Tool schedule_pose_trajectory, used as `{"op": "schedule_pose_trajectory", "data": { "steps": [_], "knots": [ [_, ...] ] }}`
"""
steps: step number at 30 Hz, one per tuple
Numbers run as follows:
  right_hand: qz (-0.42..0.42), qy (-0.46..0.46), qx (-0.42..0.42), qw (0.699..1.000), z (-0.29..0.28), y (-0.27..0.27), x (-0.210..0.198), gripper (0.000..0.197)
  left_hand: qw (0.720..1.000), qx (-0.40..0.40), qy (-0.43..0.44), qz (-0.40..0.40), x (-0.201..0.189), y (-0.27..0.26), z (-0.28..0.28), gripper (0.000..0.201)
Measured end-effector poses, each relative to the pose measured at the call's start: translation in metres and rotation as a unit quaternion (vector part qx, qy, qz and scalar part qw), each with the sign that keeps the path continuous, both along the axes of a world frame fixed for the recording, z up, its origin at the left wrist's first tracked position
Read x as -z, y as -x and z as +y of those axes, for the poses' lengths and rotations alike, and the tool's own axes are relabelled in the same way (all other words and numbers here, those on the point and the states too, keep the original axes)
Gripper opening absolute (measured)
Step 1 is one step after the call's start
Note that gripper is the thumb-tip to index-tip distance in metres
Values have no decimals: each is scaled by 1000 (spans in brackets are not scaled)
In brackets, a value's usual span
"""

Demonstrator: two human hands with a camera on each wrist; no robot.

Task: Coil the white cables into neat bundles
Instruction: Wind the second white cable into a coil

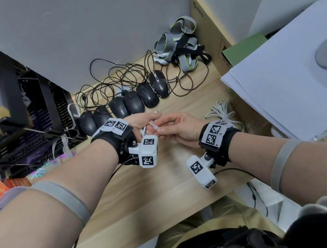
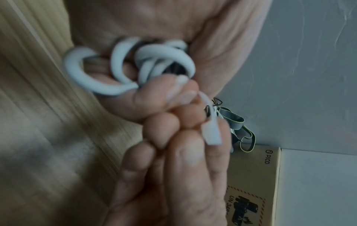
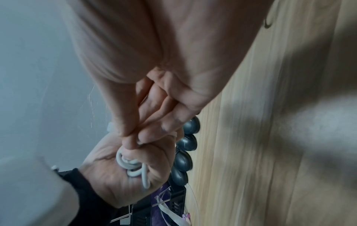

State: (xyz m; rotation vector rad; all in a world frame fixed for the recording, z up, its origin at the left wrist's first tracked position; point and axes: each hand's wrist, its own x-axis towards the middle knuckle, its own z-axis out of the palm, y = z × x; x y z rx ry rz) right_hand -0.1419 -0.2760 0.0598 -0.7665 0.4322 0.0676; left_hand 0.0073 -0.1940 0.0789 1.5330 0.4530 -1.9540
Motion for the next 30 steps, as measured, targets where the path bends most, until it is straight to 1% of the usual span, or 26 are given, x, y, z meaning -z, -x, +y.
{"op": "schedule_pose_trajectory", "data": {
  "steps": [7,14,21,26,30],
  "knots": [
    [7,-23,35,999,0,-2,0,14,998,4,-19,-59,3,1,-3,45],
    [11,-26,18,999,-2,-3,1,12,988,42,-45,-142,-8,5,-6,48],
    [24,-21,14,999,-2,-6,4,15,982,40,-58,-176,0,5,-8,49],
    [33,-24,6,999,-2,-7,7,21,968,78,-92,-220,-10,10,-11,47],
    [33,-15,0,999,-3,-7,7,22,959,112,-121,-231,-15,11,-11,48]
  ]
}}
